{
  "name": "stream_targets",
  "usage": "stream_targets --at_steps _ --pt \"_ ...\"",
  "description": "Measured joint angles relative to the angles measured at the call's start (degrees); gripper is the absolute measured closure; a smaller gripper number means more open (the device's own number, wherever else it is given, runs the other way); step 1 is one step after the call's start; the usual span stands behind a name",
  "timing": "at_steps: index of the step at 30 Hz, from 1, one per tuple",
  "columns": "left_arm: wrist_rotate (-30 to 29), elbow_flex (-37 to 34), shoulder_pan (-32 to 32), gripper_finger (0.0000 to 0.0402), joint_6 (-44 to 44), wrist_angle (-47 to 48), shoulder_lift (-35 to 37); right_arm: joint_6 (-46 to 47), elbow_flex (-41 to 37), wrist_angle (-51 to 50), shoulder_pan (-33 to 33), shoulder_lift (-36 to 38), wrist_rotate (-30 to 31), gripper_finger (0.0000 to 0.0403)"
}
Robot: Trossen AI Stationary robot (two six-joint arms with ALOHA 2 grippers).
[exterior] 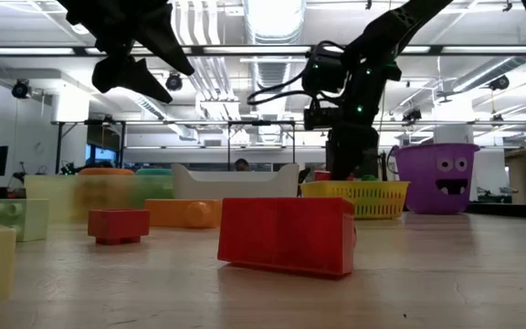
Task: Pick & Place Toys
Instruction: Put the red game piece into the yellow bin, then put the light green game piece into the yellow bin
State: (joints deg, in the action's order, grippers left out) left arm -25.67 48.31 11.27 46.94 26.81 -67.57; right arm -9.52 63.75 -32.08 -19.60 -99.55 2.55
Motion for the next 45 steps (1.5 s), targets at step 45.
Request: stream_targets --at_steps 45 --pt "-0.4 0.0 -0.1 0.0089 -0.2 0.0 0.0 1.5 1.1 -2.5 0.1 1.0 -2.4 0.0093"
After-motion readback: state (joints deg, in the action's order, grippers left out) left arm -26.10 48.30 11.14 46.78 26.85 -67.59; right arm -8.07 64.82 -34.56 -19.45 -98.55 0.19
